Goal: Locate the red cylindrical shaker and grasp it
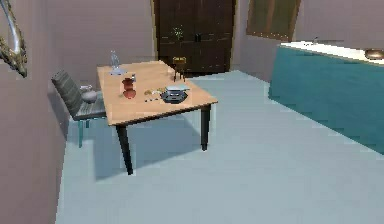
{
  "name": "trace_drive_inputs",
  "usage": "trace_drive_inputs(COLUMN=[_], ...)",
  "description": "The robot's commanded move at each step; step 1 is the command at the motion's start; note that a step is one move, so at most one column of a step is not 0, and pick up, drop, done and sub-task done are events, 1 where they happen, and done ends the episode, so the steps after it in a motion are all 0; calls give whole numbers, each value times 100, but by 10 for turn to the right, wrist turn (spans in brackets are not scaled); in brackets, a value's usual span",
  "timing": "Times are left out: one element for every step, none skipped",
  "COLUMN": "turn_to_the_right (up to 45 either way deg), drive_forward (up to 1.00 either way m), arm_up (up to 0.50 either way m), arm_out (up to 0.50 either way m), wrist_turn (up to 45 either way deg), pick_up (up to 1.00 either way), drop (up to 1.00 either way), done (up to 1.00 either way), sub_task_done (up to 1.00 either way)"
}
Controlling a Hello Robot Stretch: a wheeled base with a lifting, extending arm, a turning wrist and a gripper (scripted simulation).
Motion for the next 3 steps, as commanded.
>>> trace_drive_inputs(turn_to_the_right=[-240,0,-450], drive_forward=[0,85,0], arm_up=[0,0,0], arm_out=[0,0,0], wrist_turn=[0,0,0], pick_up=[0,0,0], drop=[0,0,0], done=[0,0,0], sub_task_done=[0,0,0])
